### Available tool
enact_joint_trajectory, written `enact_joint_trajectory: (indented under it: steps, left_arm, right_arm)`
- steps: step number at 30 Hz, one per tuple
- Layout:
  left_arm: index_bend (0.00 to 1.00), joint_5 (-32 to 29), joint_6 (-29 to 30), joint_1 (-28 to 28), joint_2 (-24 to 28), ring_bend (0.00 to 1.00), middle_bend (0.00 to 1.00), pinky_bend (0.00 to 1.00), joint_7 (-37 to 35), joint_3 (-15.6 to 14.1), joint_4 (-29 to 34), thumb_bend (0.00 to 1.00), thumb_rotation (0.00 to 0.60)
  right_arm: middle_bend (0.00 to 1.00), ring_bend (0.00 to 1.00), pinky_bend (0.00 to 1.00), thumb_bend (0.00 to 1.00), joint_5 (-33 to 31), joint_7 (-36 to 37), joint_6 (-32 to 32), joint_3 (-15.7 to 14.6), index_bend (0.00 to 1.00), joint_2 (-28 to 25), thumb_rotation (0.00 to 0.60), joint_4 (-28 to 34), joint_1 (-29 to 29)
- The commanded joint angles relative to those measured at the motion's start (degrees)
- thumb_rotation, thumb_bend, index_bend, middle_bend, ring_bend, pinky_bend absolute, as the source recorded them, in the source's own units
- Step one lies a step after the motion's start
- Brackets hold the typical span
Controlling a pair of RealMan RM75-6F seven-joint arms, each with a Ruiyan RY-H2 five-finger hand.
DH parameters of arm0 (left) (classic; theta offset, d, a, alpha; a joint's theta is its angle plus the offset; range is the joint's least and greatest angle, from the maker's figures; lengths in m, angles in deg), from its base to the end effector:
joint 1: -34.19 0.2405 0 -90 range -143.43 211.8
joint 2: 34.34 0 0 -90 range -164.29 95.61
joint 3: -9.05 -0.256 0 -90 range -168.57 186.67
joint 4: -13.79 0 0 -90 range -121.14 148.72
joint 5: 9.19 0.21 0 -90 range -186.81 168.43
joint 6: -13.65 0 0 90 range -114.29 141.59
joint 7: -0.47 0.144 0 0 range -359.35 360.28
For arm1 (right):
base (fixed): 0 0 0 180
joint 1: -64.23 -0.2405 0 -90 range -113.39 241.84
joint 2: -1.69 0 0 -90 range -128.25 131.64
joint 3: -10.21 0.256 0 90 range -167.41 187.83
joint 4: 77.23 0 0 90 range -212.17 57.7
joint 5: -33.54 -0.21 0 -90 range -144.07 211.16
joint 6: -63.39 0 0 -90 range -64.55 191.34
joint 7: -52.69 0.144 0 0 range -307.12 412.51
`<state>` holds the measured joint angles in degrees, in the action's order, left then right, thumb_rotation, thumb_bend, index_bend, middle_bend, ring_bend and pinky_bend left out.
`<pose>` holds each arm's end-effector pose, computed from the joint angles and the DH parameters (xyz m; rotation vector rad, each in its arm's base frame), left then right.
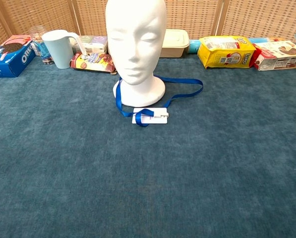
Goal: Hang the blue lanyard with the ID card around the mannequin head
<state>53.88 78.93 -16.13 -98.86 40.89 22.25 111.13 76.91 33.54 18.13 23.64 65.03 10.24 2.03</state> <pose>-0.0921 0.3874 0.1429 -1.7169 -0.2173 -0.8263 -0.0790 -0.4495 0.1419 1.7537 -0.7632 0.8848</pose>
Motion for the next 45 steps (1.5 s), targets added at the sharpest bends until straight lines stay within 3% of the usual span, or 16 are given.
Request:
enact_joint_trajectory:
  steps: [1, 13, 20, 24, 34, 45]
  left_arm:
    - [0.55, -0.2, 0.5, 1.0, 0.8, 0.6, 0.64, 0.8, -1.3, -0.2, 1.1, 0.18, 0.446]
    - [0.54, 2.4, 8.6, 12.2, 6.0, 0.6, 0.64, 0.8, -11.9, -3.4, 10.0, 0.18, 0.434]
    - [0.53, 8.1, 15.6, 21.2, 7.8, 0.58, 0.63, 0.69, -18.4, -8.0, 12.8, 0.18, 0.425]
    - [0.53, 12.6, 19.7, 27.0, 7.8, 0.55, 0.62, 0.61, -22.6, -11.7, 12.8, 0.18, 0.422]
    - [0.52, 20.4, 28.8, 39.8, 4.6, 0.51, 0.6, 0.52, -26.2, -19.2, 7.0, 0.18, 0.412]
    - [0.52, 23.4, 34.1, 49.5, 0.2, 0.49, 0.59, 0.49, -30.9, -22.5, 0.0, 0.18, 0.398]
  right_arm:
    - [0.57, 0.71, 0.91, 0.16, 0.2, 0.2, -0.7, -0.1, 0.42, -0.7, 0.35, 1.0, 0.8]
    - [0.59, 0.73, 0.92, 0.16, 9.0, 9.3, -11.3, 1.5, 0.45, -5.0, 0.381, 10.2, 10.4]
    - [0.59, 0.73, 0.85, 0.15, 14.3, 14.4, -19.1, 0.7, 0.45, -8.2, 0.384, 18.1, 18.6]
    - [0.59, 0.72, 0.82, 0.15, 17.8, 15.8, -23.8, -1.3, 0.45, -9.9, 0.384, 22.8, 24.0]
    - [0.54, 0.6, 0.72, 0.14, 25.0, 17.1, -33.6, -8.3, 0.45, -10.2, 0.384, 29.0, 37.0]
    - [0.53, 0.55, 0.66, 0.14, 33.4, 14.7, -44.7, -15.3, 0.45, -5.4, 0.383, 26.5, 50.0]
